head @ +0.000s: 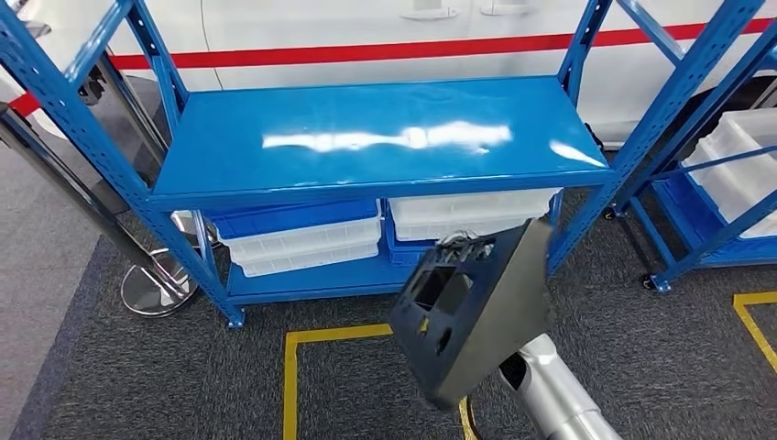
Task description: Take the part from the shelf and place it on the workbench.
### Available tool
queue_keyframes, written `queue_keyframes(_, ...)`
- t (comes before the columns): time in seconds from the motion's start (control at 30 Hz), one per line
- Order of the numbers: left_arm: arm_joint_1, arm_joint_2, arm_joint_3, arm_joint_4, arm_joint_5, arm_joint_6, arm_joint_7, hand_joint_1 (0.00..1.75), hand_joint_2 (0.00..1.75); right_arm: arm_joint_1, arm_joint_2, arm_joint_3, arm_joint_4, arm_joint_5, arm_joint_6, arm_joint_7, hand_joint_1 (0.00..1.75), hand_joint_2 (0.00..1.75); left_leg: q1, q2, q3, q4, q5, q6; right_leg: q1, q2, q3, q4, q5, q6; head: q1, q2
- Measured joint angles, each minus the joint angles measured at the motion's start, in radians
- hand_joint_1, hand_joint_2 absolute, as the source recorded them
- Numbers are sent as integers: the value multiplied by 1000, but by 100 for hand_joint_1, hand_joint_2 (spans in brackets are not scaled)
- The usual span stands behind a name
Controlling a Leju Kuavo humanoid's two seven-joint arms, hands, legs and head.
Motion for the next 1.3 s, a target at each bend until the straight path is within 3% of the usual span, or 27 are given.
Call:
queue_keyframes(0.1, 2, 0, -2, 0, -3, 12, 9, 0, 175, 15, -15, -51, -2, 37, -63, -23, 175, 175, 5, 0, -36, 143, -143, -9, -3, -3, -38, -8, 40, -11, 0, 0)
queue_keyframes(0.17, 1, 1, -2, 0, -5, 17, 14, 0, 175, 18, -21, -70, -2, 48, -74, -27, 175, 175, 7, 0, -49, 220, -191, -12, -2, -3, -55, -7, 53, -11, 0, 0)
queue_keyframes(0.23, 1, 1, -2, 0, -5, 19, 15, 0, 175, 18, -22, -73, -2, 49, -75, -27, 175, 175, 7, 0, -51, 237, -196, -13, -2, -3, -60, -6, 56, -10, 0, 0)
queue_keyframes(0.27, 0, 2, -2, 0, -5, 21, 18, 0, 175, 19, -23, -80, -2, 51, -76, -27, 175, 175, 7, 0, -43, 247, -183, -15, -3, -3, -72, -4, 63, -9, 0, 0)
queue_keyframes(0.33, -5, 4, -4, 0, -5, 26, 23, 0, 175, 20, -29, -104, -2, 55, -79, -27, 175, 175, 7, 0, 68, 141, -152, -18, -5, -2, -121, 16, 92, 4, 0, 0)
queue_keyframes(0.4, -11, 6, -5, 0, -5, 28, 25, 0, 175, 22, -33, -126, -2, 63, -84, -30, 175, 175, 3, -3, 179, 4, -143, -10, -6, -2, -160, 35, 119, 21, 0, 0)
queue_keyframes(0.43, -11, 7, -5, 0, -5, 28, 24, 0, 175, 23, -34, -130, -2, 70, -89, -33, 175, 175, 0, -4, 188, -16, -152, -2, -5, -3, -162, 36, 126, 27, 0, 0)
queue_keyframes(0.5, -10, 6, -7, 0, -6, 23, 20, 0, 175, 28, -35, -139, -4, 98, -108, -47, 175, 175, 0, -1, 176, -19, -137, 16, -8, -1, -166, 36, 134, 39, 0, 0)
queue_keyframes(0.53, -11, 6, -8, 0, -7, 20, 17, 0, 175, 35, -36, -144, -9, 115, -121, -55, 175, 175, 1, 3, 168, -21, -125, 26, -11, 2, -173, 47, 117, 45, 0, 0)
queue_keyframes(0.57, -11, 6, -10, 0, -8, 16, 14, 0, 175, 44, -37, -150, -17, 133, -134, -61, 175, 175, 3, 7, 157, -23, -112, 33, -14, 4, -184, 75, 80, 51, 0, 0)
queue_keyframes(0.63, -10, 6, -14, 0, -10, 9, 8, 0, 175, 63, -40, -158, -38, 163, -154, -68, 175, 175, 3, 14, 130, -23, -89, 41, -18, 8, -215, 189, -24, 63, 0, 0)
queue_keyframes(0.67, -8, 6, -16, 0, -10, 7, 7, 0, 175, 71, -41, -162, -48, 171, -160, -68, 175, 175, 2, 19, 116, -22, -78, 41, -20, 9, -228, 254, -59, 67, 0, 0)
queue_keyframes(0.7, -7, 6, -17, 0, -10, 5, 6, 0, 175, 78, -42, -165, -55, 177, -164, -68, 175, 175, 1, 25, 101, -21, -67, 40, -21, 9, -230, 301, -72, 70, 0, 0)
queue_keyframes(0.73, -6, 6, -18, 0, -10, 4, 6, 0, 175, 84, -42, -168, -62, 180, -168, -68, 175, 175, 1, 31, 87, -20, -58, 39, -22, 8, -217, 317, -64, 71, 0, 0)
queue_keyframes(0.77, -6, 6, -19, 0, -10, 4, 5, 0, 175, 89, -42, -170, -68, 181, -169, -68, 175, 175, 1, 38, 75, -19, -49, 36, -23, 6, -185, 294, -43, 71, 0, 0)
queue_keyframes(0.8, -7, 6, -20, 0, -10, 4, 5, 0, 175, 91, -42, -171, -74, 182, -170, -67, 175, 175, 1, 46, 66, -19, -42, 33, -22, -1, -135, 238, -21, 69, 0, 0)
queue_keyframes(0.87, -6, 5, -21, 0, -11, 4, 5, 0, 175, 91, -42, -173, -89, 182, -171, -67, 175, 175, -1, 61, 55, -18, -28, 24, -15, -34, -27, 94, -17, 57, -1, 0)
queue_keyframes(0.93, -7, 5, -22, 0, -11, 4, 5, 0, 175, 89, -42, -175, -101, 183, -171, -67, 175, 175, -1, 78, 55, -21, -16, 13, -3, -48, 16, 19, -30, 38, -1, 0)
queue_keyframes(1.0, -8, 5, -23, 0, -11, 4, 5, 0, 175, 90, -44, -179, -105, 183, -171, -68, 175, 175, 2, 87, 55, -24, -6, -1, -1, -31, 7, 6, -12, 18, -1, 0)
queue_keyframes(1.03, -7, 5, -23, 0, -11, 4, 5, 0, 175, 91, -44, -181, -106, 184, -172, -67, 175, 175, 3, 76, 49, -17, -19, -7, -2, -23, -1, 2, 0, 10, -1, 0)
queue_keyframes(1.07, -6, 5, -23, 0, -11, 4, 5, 0, 175, 92, -44, -182, -108, 186, -174, -67, 175, 175, 3, 58, 38, 9, -49, -11, -5, -15, -12, -2, 13, 1, -1, 0)
queue_keyframes(1.13, -3, 4, -24, 0, -11, 5, 8, 0, 175, 93, -44, -183, -116, 198, -182, -67, 175, 175, 4, 20, 6, 117, -148, -13, -4, 3, -40, -3, 38, -12, -2, 0)
queue_keyframes(1.17, -2, 5, -24, 1, -12, 6, 11, 0, 175, 94, -44, -184, -121, 207, -189, -67, 175, 175, 4, 13, -8, 184, -191, -12, -2, 14, -56, -2, 50, -15, -2, 0)
queue_keyframes(1.2, -1, 5, -24, 1, -12, 7, 15, 0, 175, 95, -45, -184, -127, 216, -196, -66, 175, 175, 4, 10, -14, 236, -214, -11, 1, 26, -72, 0, 61, -16, -2, 0)
queue_keyframes(1.23, -1, 6, -24, 1, -11, 9, 18, 0, 175, 96, -45, -185, -135, 225, -203, -65, 175, 175, 3, 9, -6, 257, -214, -8, 3, 38, -88, 3, 72, -16, -2, 0)
queue_keyframes(1.27, -1, 7, -25, 2, -11, 11, 21, 0, 175, 97, -45, -186, -142, 233, -208, -63, 175, 175, 2, 7, 21, 239, -196, -4, 5, 51, -103, 6, 82, -15, -2, 0)
queue_keyframes(1.3, -2, 7, -25, 2, -11, 13, 24, 0, 175, 97, -45, -187, -152, 240, -213, -60, 175, 175, 1, -1, 64, 185, -170, 2, 6, 64, -117, 10, 92, -13, -2, 0)
